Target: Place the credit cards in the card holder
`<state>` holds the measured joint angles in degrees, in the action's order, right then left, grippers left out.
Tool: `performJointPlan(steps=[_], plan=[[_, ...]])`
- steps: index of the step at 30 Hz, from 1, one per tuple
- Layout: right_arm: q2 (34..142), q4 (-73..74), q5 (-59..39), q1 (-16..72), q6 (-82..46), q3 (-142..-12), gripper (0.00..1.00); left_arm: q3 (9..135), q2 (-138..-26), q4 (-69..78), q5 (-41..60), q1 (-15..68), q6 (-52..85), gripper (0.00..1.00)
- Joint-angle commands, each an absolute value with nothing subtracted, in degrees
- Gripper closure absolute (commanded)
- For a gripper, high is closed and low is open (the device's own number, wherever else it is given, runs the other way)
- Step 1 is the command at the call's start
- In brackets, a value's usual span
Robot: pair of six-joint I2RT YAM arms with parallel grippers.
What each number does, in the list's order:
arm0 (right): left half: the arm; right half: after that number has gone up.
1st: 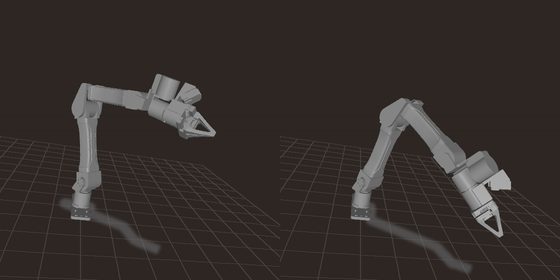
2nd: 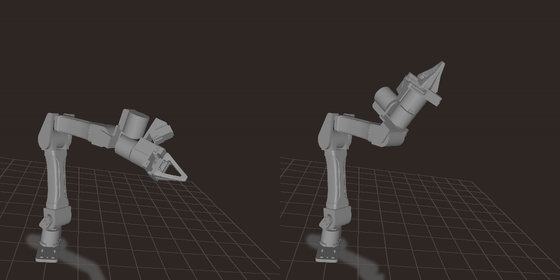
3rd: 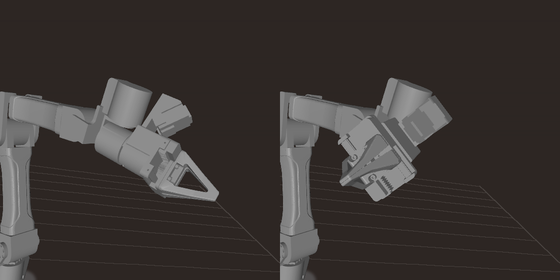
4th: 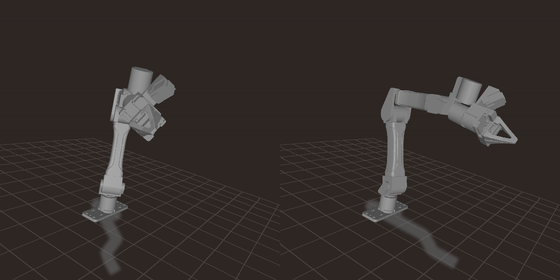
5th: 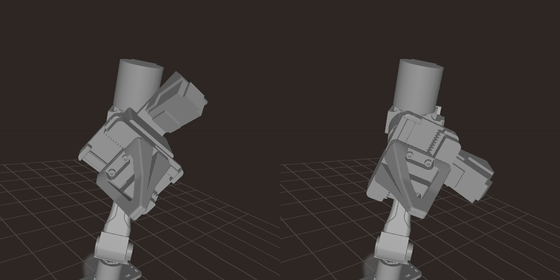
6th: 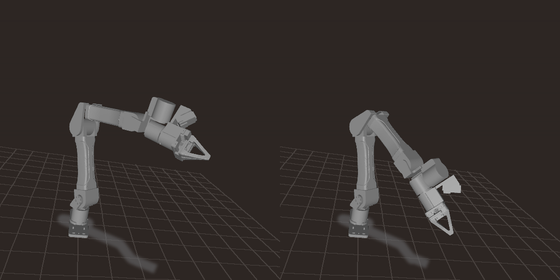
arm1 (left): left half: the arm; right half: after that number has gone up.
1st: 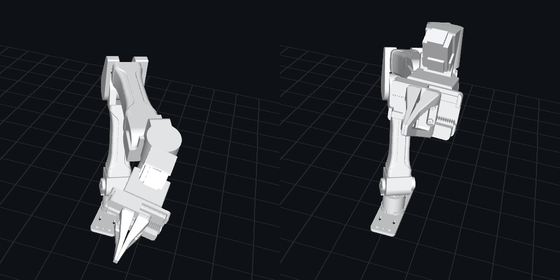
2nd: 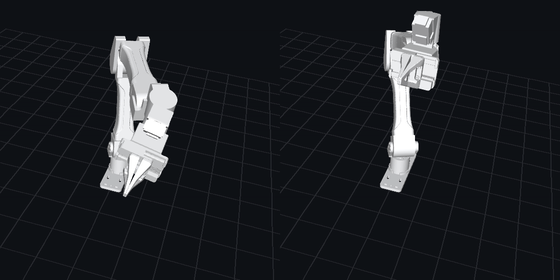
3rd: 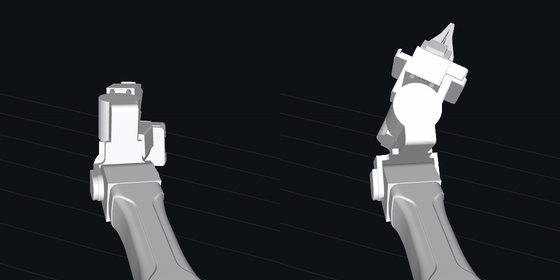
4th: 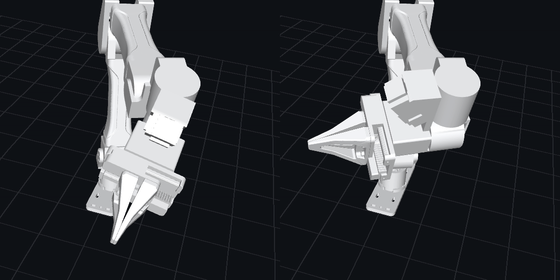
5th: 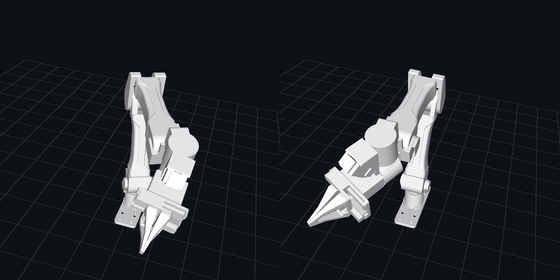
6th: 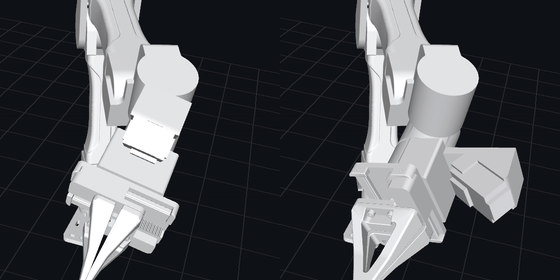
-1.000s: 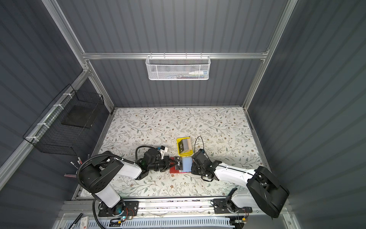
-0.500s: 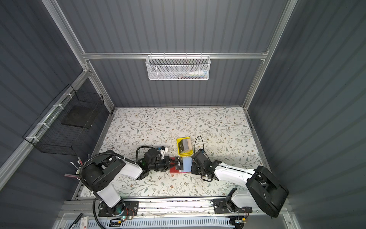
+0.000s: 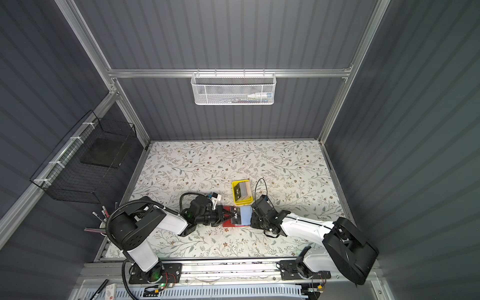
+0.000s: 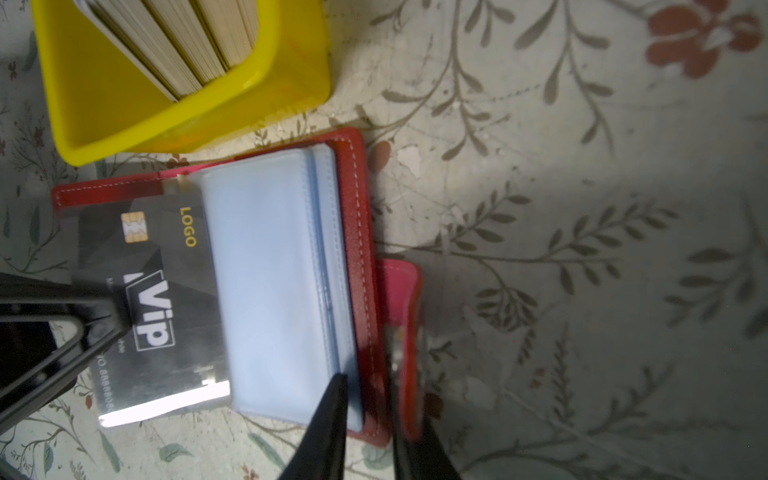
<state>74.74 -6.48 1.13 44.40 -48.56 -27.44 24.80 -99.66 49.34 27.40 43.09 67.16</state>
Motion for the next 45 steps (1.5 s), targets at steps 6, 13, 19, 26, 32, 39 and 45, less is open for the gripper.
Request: performJointPlan(steps=[6, 13, 19, 26, 32, 39, 45], plan=[[75.7, -7.9, 2.1, 44.1, -48.0, -27.0, 0.77, 24.6, -101.1, 50.3, 26.3, 43.4, 68.4, 1.0], [75.9, -7.8, 2.0, 44.2, -47.9, -27.1, 0.77, 24.6, -102.1, 51.0, 26.7, 43.4, 68.5, 1.0], [76.3, -7.6, 1.8, 44.2, -47.8, -27.2, 0.77, 24.9, -102.9, 51.3, 27.3, 43.4, 68.3, 1.0], [76.6, -7.6, 1.8, 44.1, -47.7, -27.3, 0.77, 25.1, -104.2, 52.3, 27.9, 43.4, 68.3, 1.0], [76.7, -7.6, 1.8, 44.1, -47.7, -27.3, 0.77, 25.5, -104.3, 52.0, 28.6, 43.7, 68.3, 0.99], [77.0, -7.9, 1.9, 44.1, -47.6, -27.5, 0.77, 25.6, -104.6, 51.2, 29.2, 44.0, 67.8, 0.99], [77.2, -8.3, 1.9, 44.2, -47.4, -27.9, 0.77, 26.5, -105.0, 51.0, 29.3, 44.0, 67.7, 0.93]])
